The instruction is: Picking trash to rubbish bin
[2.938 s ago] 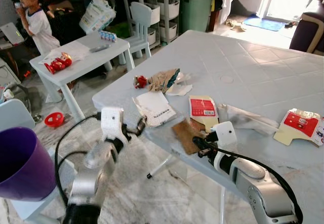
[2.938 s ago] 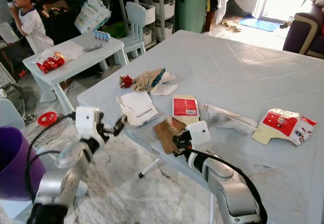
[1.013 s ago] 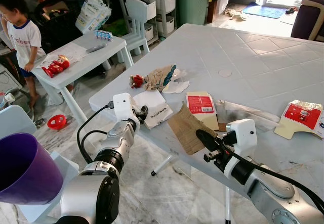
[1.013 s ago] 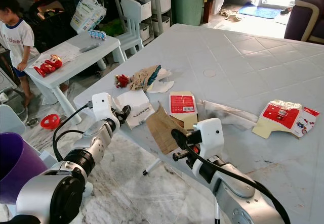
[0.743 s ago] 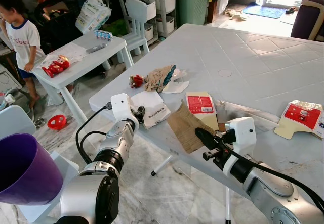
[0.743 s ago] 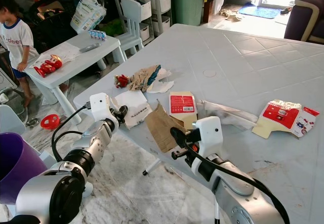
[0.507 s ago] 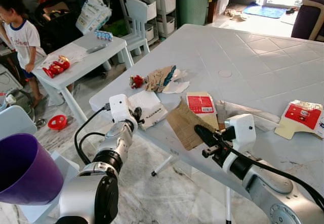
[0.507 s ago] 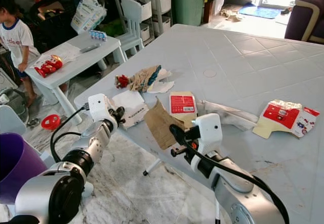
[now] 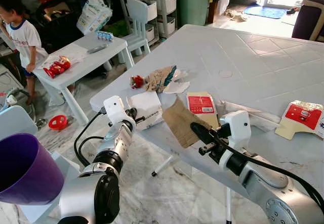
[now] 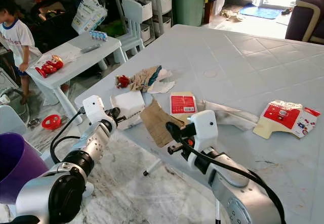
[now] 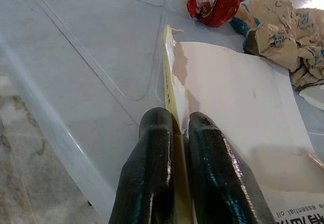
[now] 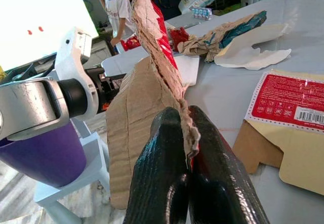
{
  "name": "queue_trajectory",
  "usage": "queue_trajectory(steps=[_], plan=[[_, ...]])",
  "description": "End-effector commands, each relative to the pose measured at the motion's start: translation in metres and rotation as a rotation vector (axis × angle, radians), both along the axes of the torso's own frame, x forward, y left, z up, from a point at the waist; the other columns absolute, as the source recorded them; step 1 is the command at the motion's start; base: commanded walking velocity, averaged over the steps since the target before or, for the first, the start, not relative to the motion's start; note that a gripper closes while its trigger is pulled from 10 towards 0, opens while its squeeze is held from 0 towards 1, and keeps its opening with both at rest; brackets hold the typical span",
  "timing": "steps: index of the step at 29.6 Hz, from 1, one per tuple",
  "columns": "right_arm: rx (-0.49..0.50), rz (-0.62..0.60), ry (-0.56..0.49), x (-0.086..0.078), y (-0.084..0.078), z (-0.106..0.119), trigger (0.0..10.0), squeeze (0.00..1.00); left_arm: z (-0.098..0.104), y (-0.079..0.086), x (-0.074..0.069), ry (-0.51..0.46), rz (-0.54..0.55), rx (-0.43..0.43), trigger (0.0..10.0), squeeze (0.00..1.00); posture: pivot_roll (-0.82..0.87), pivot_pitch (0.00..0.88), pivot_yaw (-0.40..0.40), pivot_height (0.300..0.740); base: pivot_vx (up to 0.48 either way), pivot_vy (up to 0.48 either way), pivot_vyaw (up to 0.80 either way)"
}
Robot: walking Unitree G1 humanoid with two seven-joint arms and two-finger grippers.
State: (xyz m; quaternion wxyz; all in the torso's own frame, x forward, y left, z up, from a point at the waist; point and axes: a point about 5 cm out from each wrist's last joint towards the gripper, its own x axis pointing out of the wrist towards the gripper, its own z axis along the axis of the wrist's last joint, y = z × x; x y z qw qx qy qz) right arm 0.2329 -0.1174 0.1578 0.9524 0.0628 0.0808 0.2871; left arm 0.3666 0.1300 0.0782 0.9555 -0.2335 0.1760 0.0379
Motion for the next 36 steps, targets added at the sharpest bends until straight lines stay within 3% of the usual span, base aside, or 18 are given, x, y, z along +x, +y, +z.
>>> queue_trajectory(steps=[1, 14, 19, 26, 30, 32, 36], plan=[[-0.005, 0.005, -0.006, 0.003, 0.001, 0.0, 0.0, 0.0, -0.008, 0.004, -0.005, 0.027, 0.022, 0.005, 0.0, 0.0, -0.21, 0.0, 0.096, 0.74, 0.0, 0.0, 0.0], [-0.008, 0.013, -0.016, 0.006, 0.003, -0.001, 0.0, 0.0, 0.006, 0.001, 0.001, -0.079, 0.029, 0.023, 0.0, 0.0, -0.21, 0.0, 0.092, 0.74, 0.0, 0.0, 0.0], [-0.011, 0.006, -0.025, 0.008, 0.002, 0.0, 0.0, 0.0, 0.025, -0.002, 0.009, -0.19, -0.002, 0.108, 0.0, 0.0, -0.2, 0.0, 0.093, 0.74, 0.0, 0.0, 0.0], [0.017, -0.055, -0.057, 0.016, -0.001, 0.003, 0.0, 0.0, 0.064, -0.004, 0.014, -0.444, -0.054, 0.281, 0.0, 0.0, -0.17, 0.0, 0.094, 0.74, 0.0, 0.0, 0.0], [0.023, -0.082, -0.071, 0.021, -0.001, 0.005, 0.0, 0.0, 0.066, 0.004, 0.011, -0.476, -0.042, 0.312, 0.0, 0.0, -0.16, 0.0, 0.095, 0.74, 0.0, 0.0, 0.0], [0.027, -0.122, -0.093, 0.026, -0.004, 0.007, 0.0, 0.0, 0.063, 0.013, 0.002, -0.517, -0.058, 0.384, 0.0, 0.0, -0.14, 0.0, 0.092, 0.74, 0.0, 0.0, 0.0], [0.03, -0.14, -0.1, 0.028, -0.005, 0.007, 0.0, 0.0, 0.061, 0.015, -0.004, -0.529, -0.071, 0.406, 0.0, 0.0, -0.14, 0.0, 0.092, 0.74, 0.0, 0.0, 0.0]])
